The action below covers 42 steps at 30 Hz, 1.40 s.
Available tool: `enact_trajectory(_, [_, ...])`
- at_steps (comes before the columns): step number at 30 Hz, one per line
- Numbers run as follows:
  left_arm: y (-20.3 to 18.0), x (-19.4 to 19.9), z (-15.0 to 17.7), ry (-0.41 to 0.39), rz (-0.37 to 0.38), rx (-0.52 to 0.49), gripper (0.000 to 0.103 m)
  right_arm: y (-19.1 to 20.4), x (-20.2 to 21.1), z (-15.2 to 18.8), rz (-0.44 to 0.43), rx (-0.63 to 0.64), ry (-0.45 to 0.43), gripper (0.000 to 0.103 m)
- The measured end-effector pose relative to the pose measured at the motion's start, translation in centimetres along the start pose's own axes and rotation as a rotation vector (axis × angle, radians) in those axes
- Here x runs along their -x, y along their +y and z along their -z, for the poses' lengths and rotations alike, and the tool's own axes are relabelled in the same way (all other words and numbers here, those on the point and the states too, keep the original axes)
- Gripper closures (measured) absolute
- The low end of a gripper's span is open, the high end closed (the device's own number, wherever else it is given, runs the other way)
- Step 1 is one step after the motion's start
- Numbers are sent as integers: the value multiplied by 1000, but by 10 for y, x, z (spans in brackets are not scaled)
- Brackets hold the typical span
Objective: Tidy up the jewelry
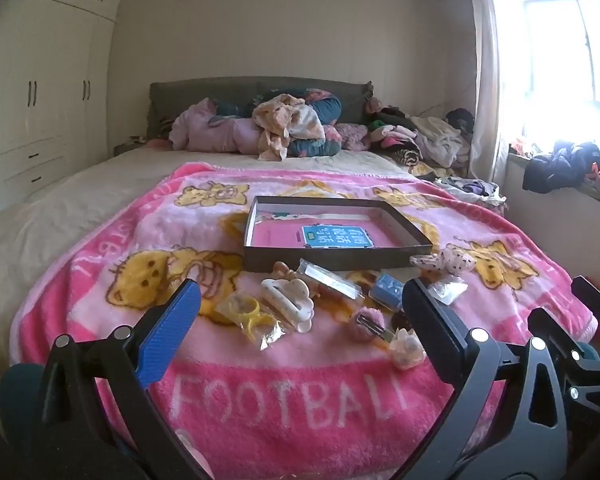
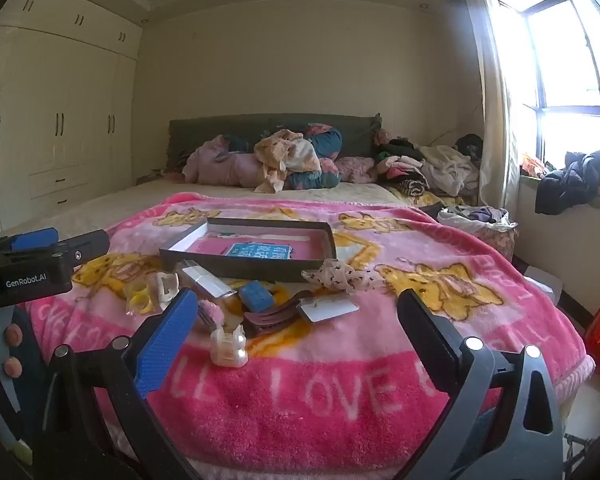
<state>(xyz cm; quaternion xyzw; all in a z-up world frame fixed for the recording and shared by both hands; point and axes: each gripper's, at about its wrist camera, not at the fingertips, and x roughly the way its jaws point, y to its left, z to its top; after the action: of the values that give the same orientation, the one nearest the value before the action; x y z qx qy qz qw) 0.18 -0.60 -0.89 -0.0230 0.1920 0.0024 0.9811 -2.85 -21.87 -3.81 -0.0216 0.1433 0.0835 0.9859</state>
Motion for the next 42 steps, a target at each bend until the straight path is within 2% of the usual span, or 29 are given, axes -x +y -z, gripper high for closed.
enact_trajectory(42, [2,-3,5,28,13,-4,11,0,-1,1,3,-10,-5,6])
